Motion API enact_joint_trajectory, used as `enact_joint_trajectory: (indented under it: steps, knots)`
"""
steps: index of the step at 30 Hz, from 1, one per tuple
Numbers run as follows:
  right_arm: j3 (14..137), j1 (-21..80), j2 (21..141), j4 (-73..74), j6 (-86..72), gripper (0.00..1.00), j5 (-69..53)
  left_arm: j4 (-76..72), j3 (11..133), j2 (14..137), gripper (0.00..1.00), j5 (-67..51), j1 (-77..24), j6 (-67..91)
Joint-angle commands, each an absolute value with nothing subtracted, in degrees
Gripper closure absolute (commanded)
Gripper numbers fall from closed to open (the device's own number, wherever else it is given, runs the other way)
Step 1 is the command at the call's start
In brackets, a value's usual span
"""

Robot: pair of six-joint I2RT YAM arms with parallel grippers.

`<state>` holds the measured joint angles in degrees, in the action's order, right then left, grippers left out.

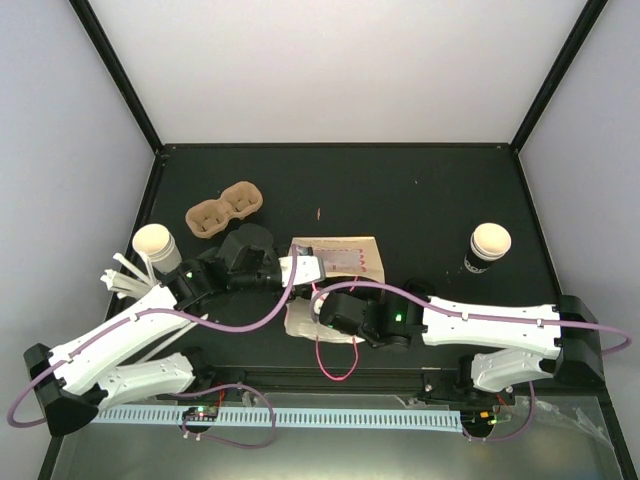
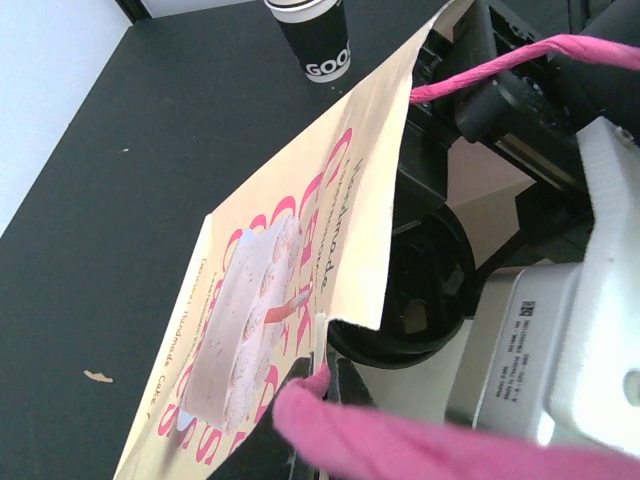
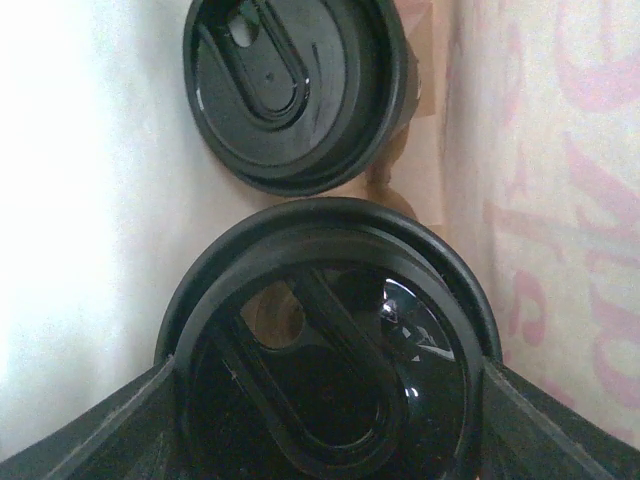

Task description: Pack the takeout coffee

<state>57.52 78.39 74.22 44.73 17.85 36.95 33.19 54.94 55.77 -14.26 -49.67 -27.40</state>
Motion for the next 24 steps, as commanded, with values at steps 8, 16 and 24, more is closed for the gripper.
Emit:
enact_joint_trajectory:
  steps: [8, 16, 24]
  knots:
    - [54.1, 78.5, 72.7, 37.1, 23.5, 0.31, 44.7, 30.7, 55.9, 56.9, 0.99, -12.2, -52.5, -23.8]
    - [52.6, 75.1, 73.1, 30.9, 24.3, 0.34, 42.4, 30.2, 56.5, 57.0, 0.98, -12.4, -52.8, -22.2]
    - [53.0, 70.8, 75.5, 31.7, 22.1, 0.35, 40.0, 29.6, 57.7, 57.5, 0.98, -11.6, -52.8, -20.4]
